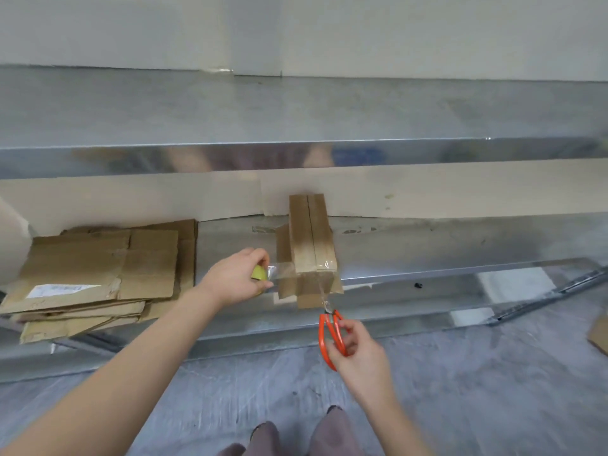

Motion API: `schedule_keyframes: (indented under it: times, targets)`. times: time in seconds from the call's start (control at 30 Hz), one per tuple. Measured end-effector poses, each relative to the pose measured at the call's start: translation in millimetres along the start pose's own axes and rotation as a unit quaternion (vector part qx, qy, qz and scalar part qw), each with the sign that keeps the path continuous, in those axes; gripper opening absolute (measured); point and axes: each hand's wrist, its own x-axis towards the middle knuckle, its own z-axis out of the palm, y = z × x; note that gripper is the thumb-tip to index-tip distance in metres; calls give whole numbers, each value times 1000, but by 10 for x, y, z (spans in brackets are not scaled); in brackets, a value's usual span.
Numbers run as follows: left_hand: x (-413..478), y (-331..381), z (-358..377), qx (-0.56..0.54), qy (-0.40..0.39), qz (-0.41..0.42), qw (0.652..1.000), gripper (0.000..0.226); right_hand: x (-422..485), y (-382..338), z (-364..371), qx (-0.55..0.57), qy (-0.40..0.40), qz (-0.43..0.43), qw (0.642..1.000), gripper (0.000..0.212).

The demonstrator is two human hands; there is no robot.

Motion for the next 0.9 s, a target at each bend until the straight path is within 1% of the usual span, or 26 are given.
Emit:
schedule_keyframes:
  times: [0.07, 0.13, 0.2, 0.3, 0.43, 0.53, 0.9]
  targets:
    - [-4, -18, -2, 5, 2, 15, 1000, 37, -89, -74, 196, 70, -70, 33, 995, 28]
    - [-13, -33, -6, 7, 5, 26, 1000, 39, -137, -155, 337, 143, -128, 57, 980, 32]
    - [-22, -49, -4, 9, 10, 33, 999, 39, -157, -246, 412, 179, -156, 70, 969, 30]
    - [-28, -73, -3, 14, 14, 40, 999, 39, -135, -369, 454, 194, -161, 94, 963, 25]
    - [-31, -76, 3, 15, 14, 46, 999, 38, -85, -474, 450, 199, -149, 112, 962, 26]
    - [-39, -72, 5, 12, 13, 53, 998, 39, -33, -489, 457, 195, -137, 122, 964, 22]
    - [-39, -42, -33, 4, 11, 44, 999, 35, 68, -344, 489, 201, -123, 111, 965, 12]
